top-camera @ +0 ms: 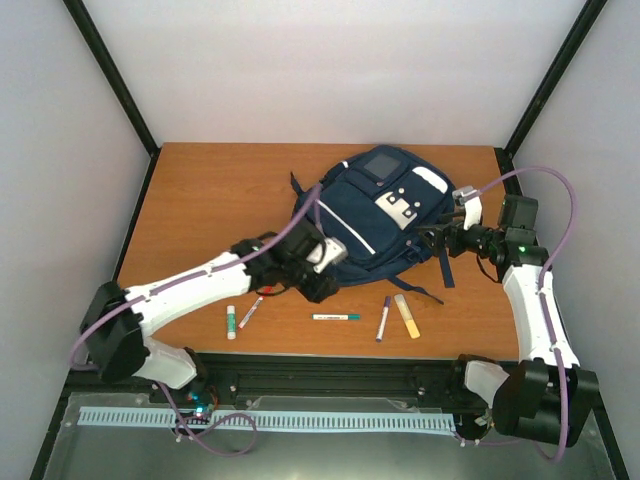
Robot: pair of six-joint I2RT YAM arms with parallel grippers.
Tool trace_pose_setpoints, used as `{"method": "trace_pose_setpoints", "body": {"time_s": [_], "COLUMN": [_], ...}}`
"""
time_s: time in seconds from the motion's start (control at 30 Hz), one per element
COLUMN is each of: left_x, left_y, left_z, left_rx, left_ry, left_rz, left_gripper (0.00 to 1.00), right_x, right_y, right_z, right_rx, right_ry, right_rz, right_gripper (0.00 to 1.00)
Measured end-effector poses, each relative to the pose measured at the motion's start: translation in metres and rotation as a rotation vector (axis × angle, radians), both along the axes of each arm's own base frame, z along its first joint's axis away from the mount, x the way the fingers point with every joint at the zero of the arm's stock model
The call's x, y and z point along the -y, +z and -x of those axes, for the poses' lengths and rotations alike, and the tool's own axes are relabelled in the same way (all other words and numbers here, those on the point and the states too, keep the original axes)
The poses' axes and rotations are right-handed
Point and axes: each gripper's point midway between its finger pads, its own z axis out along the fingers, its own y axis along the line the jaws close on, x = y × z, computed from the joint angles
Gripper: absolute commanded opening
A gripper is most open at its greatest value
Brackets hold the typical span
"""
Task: Pack the student bag
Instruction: Adjust the student bag at the center of the board, then pick up the stationery from the center of the board.
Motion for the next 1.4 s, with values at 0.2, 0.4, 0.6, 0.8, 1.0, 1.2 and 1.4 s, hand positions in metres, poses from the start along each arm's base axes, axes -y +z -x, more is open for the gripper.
{"method": "trace_pose_setpoints", "body": {"time_s": [0.2, 0.4, 0.6, 0.8, 1.0, 1.2, 1.4], "left_x": [0.015, 0.016, 0.013, 0.017, 0.019, 0.019, 0.018], "left_y": [-0.055, -0.084, -0.101, -0.108, -0.114, -0.12, -0.146], "left_z": [0.032, 0.035, 0.032, 0.035, 0.037, 0.031, 0.027], "left_rx": [0.014, 0.041, 0.055, 0.055, 0.084, 0.119, 0.111], "left_ry": [-0.16, -0.223, -0.259, -0.276, -0.284, -0.259, -0.253], "left_rz": [-0.203, -0.315, -0.377, -0.397, -0.427, -0.435, -0.484], "left_gripper": [0.5, 0.51, 0.52, 0.48, 0.42, 0.39, 0.35], "right_x": [0.007, 0.011, 0.009, 0.012, 0.009, 0.006, 0.006], "right_y": [-0.005, 0.02, 0.024, 0.0, -0.004, -0.005, -0.005], "right_z": [-0.005, 0.003, 0.007, 0.001, 0.004, 0.007, 0.008], "right_rx": [-0.006, 0.105, 0.152, 0.074, 0.064, 0.062, 0.065], "right_ry": [-0.041, -0.09, -0.063, -0.053, -0.027, -0.002, -0.001], "right_rz": [0.033, 0.065, 0.094, 0.109, 0.108, 0.101, 0.104], "right_gripper": [1.0, 1.0, 1.0, 1.0, 0.95, 0.94, 0.94]}}
